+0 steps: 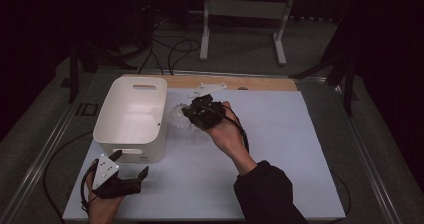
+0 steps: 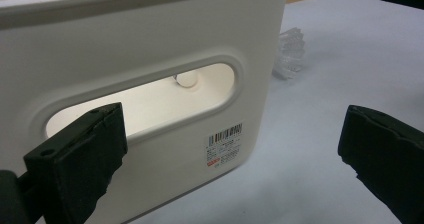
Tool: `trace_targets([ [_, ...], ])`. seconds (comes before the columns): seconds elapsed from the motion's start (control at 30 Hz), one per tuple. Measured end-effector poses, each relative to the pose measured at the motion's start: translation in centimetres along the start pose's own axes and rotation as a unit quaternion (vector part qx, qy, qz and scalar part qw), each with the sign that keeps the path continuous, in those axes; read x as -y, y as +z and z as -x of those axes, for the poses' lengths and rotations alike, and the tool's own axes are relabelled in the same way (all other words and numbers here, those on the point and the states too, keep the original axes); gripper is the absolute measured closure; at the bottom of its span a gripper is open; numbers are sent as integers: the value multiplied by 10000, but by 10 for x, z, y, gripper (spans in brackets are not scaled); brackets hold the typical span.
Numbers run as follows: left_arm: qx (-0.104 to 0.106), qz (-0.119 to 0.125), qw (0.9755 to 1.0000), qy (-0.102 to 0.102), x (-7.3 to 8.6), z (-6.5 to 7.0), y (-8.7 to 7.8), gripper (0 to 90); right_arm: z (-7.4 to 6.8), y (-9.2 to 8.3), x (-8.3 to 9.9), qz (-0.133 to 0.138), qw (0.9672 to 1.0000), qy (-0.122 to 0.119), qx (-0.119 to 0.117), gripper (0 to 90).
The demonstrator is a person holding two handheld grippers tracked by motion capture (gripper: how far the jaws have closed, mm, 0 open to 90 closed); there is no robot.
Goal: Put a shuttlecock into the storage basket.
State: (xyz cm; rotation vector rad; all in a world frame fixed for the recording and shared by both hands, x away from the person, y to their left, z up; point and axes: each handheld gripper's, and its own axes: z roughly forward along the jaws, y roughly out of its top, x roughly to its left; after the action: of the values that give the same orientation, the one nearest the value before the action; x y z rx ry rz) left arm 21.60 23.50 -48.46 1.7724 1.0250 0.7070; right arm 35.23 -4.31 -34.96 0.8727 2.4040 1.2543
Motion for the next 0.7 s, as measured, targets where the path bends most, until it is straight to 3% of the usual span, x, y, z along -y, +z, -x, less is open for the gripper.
trace_targets([
  [0.7,-6,0,10000,7,0,0,0,0,2,4,-13,99,9999,34,-22,871],
])
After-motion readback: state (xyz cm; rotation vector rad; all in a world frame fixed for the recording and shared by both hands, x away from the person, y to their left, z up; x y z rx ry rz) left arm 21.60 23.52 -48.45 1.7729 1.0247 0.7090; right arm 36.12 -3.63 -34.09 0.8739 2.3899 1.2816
